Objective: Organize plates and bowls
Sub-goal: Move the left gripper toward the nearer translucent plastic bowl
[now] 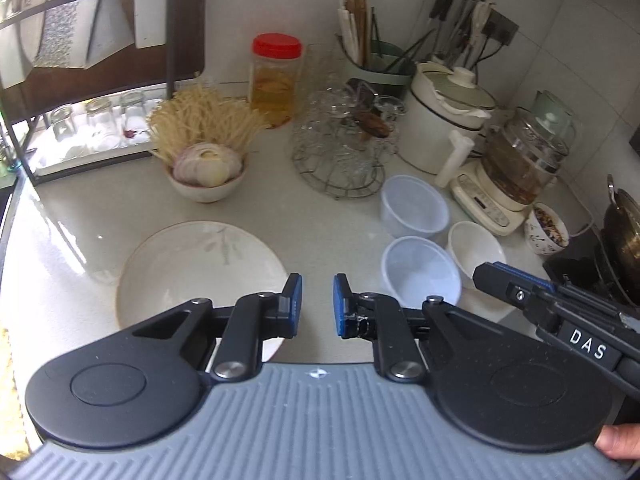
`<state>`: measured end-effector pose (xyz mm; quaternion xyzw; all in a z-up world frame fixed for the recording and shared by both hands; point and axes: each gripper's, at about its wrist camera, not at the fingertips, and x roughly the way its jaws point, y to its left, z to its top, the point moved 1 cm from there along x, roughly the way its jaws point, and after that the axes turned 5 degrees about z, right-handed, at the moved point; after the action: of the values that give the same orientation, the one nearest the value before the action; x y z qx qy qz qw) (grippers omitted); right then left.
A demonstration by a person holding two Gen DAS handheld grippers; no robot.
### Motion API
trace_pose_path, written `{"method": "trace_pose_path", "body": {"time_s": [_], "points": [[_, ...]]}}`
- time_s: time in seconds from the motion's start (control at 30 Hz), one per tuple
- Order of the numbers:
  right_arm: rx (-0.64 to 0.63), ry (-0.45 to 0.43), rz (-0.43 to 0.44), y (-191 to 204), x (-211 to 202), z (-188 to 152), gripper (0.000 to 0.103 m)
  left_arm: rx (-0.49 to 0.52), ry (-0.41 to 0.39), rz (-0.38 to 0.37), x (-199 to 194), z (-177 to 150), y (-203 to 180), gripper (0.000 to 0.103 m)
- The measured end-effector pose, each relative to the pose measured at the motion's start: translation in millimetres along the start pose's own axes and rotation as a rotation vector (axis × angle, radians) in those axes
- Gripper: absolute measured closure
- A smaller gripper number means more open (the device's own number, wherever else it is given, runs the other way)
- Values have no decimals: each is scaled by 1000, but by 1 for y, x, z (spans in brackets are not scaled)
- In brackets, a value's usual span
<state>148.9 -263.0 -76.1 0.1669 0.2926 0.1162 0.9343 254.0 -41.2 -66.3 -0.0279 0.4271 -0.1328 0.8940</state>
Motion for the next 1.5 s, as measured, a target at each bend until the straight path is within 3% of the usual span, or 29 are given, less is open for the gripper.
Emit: {"method": "trace_pose_path", "body": {"time_s": [0.47, 0.97, 1.0, 1.17, 1.3, 1.33, 1.37, 1.4, 1.43, 1.5], "points": [[56, -44, -88, -20, -13, -12, 84, 99, 17, -79, 18, 2, -26, 85], [172, 11, -166, -62, -4, -36, 84, 142, 117, -118, 65, -17, -38, 85], [186, 16, -169, -65, -3, -37, 84, 137, 123, -120, 68, -17, -38, 84], [233, 40, -203, -84, 4, -38, 84, 119, 151, -126, 87, -16, -37, 61], [272, 82, -187, -101, 16, -38, 84, 103, 193, -148, 110, -12, -40, 60], [288, 87, -185, -105, 18, -38, 77, 105, 201, -151, 115, -11, -42, 60], [304, 87, -181, -109, 20, -38, 62, 111, 211, -155, 121, -9, -45, 60], [320, 84, -175, -113, 22, -39, 54, 116, 219, -156, 127, -8, -47, 60], [326, 81, -168, -117, 24, -39, 49, 120, 226, -156, 133, -7, -49, 60], [329, 88, -153, -123, 31, -39, 50, 129, 224, -162, 143, -3, -54, 60]]}}
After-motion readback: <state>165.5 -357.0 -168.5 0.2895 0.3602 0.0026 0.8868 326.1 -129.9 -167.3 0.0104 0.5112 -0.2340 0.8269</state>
